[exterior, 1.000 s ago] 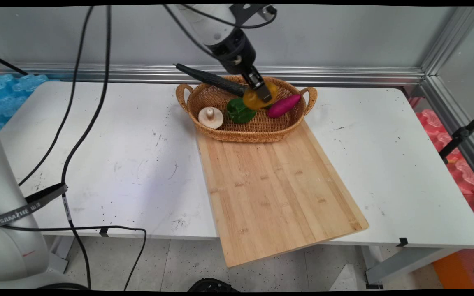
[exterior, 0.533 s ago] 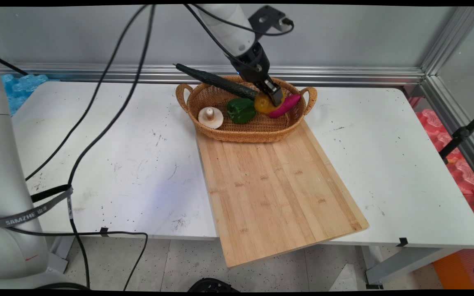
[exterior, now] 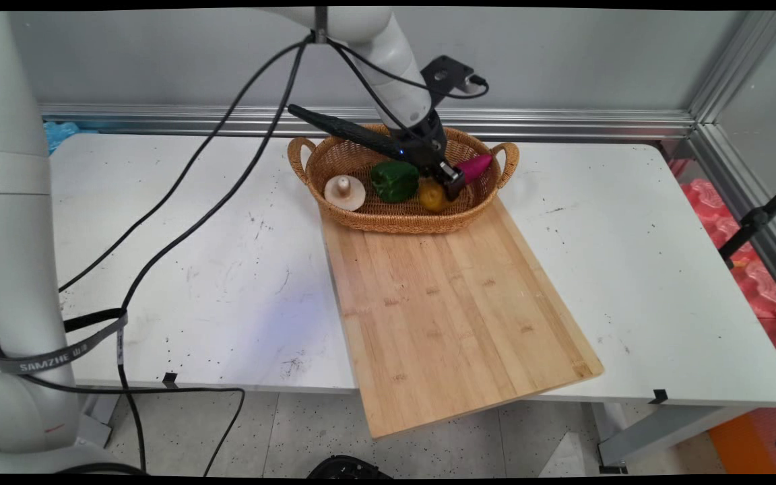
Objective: Place the picked object in the vegetable basket
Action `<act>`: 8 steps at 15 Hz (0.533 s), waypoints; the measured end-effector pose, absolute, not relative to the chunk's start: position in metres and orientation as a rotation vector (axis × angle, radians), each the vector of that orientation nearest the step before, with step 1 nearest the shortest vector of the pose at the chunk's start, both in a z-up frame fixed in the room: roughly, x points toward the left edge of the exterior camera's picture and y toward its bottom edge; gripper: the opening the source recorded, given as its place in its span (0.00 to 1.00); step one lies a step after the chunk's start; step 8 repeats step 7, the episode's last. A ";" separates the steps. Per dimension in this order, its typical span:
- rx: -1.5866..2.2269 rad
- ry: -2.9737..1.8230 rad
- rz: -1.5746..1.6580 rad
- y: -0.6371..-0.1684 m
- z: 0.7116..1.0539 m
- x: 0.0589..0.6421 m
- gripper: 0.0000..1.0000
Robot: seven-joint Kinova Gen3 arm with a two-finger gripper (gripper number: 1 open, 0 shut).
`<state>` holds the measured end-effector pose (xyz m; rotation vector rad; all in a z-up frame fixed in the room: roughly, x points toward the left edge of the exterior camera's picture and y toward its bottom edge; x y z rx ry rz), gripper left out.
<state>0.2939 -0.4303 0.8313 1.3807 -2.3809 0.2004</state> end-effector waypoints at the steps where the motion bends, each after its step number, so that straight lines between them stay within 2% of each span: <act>1: 1.386 -2.383 0.196 -0.432 0.827 0.293 0.00; 3: 1.385 -2.387 0.191 -0.435 0.820 0.292 0.00; 4: 1.383 -2.388 0.191 -0.436 0.818 0.292 1.00; 8: 1.360 -2.388 0.190 -0.439 0.815 0.292 1.00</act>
